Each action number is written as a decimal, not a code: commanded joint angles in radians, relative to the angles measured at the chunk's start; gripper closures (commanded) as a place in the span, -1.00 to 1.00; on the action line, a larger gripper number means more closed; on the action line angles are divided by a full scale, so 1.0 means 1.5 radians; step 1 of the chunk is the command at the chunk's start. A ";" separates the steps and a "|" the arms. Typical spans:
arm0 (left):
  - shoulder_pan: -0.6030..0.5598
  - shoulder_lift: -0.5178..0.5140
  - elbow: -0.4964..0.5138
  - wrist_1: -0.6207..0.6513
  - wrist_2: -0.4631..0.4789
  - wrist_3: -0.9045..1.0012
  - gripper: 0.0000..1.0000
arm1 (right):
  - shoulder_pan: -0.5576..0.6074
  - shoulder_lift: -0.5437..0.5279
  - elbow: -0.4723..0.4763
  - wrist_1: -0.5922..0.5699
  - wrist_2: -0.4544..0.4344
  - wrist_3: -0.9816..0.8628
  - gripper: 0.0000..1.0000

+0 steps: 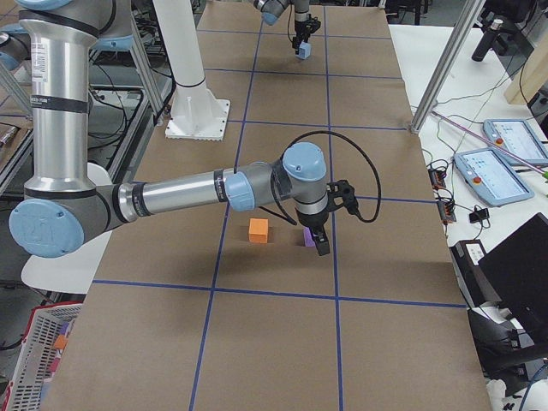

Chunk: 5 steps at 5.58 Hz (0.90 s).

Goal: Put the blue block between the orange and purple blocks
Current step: 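Lower the left gripper onto the light blue cube and grasp it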

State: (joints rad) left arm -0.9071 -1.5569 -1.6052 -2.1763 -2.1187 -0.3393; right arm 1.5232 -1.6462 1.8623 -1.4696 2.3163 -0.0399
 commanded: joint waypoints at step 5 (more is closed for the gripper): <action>0.042 -0.185 -0.124 0.242 -0.045 -0.177 0.87 | 0.000 -0.005 0.000 0.000 0.002 0.003 -1.00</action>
State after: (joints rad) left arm -0.8836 -1.7109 -1.7529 -1.9494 -2.1764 -0.4769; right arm 1.5233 -1.6524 1.8623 -1.4695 2.3180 -0.0376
